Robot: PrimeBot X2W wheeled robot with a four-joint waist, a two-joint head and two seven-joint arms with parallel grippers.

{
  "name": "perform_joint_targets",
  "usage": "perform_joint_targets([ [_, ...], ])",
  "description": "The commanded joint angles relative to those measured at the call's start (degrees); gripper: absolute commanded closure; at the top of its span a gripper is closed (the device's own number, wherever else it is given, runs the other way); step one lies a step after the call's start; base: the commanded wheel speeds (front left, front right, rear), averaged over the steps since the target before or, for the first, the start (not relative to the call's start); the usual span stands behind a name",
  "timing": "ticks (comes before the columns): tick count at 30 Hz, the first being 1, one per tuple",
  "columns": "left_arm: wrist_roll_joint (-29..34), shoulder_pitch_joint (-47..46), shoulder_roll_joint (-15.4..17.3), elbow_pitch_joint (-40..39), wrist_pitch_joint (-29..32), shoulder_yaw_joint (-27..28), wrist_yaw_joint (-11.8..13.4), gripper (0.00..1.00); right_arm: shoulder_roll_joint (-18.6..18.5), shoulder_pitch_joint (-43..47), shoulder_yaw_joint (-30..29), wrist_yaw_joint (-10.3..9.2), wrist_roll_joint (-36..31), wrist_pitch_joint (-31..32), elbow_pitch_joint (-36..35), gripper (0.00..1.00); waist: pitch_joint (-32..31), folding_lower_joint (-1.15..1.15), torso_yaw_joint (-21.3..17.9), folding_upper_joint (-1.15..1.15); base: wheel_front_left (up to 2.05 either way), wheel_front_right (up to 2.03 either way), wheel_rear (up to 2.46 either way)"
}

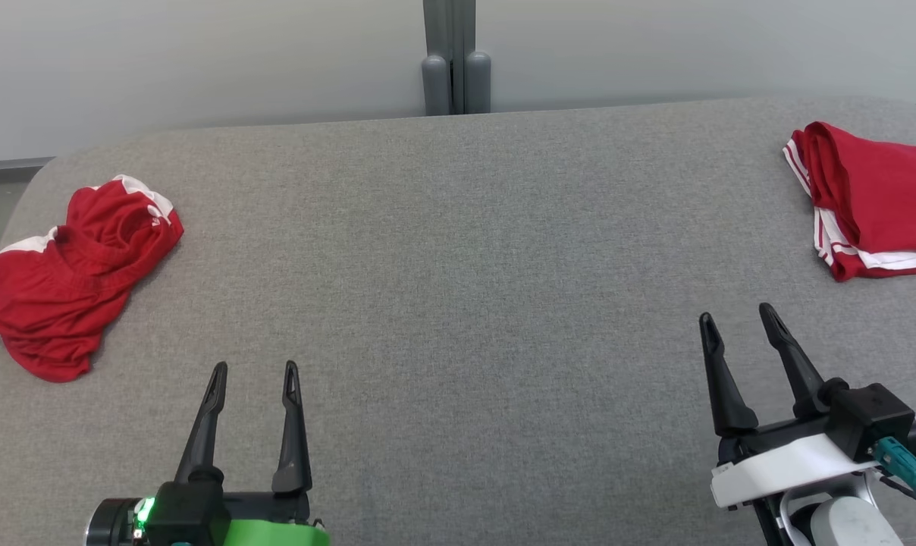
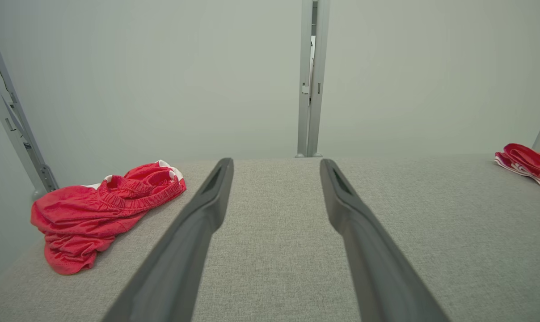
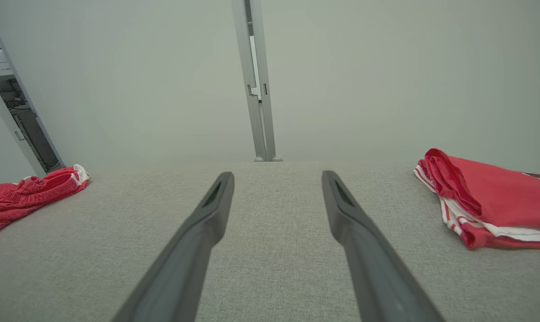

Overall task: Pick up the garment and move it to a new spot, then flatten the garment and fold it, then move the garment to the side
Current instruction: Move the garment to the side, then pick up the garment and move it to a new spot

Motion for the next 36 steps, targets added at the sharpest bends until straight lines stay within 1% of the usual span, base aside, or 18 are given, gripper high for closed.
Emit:
perform_joint_targets([
  [1,-0.05,0.39,0.01,0.07,0.00,0.28,-0.11,0.00,0.15,0.86,0.34,0.01,-0.17,-0.13,0.00,0.00,-0.04,0.01,0.03,0.00,0.00,0.00,0.00],
  [14,-0.88,0.07,0.00,0.54,0.00,0.59,0.32,0.00,-0.72,0.72,1.89,0.01,0.82,-0.13,0.15,0.00,0.07,0.01,0.26,0.00,0.00,0.00,0.00],
  [25,-1.17,-0.03,0.00,1.70,0.00,0.43,-0.35,0.00,-0.33,0.97,1.57,0.01,0.05,-0.13,0.63,0.00,0.02,0.01,0.22,0.00,0.00,0.00,0.00],
  [36,-1.41,0.44,0.01,2.09,0.00,0.52,-0.45,0.00,-0.52,1.34,1.94,0.01,0.32,-0.13,1.29,0.00,-0.42,0.01,0.24,0.00,0.00,0.00,0.00],
])
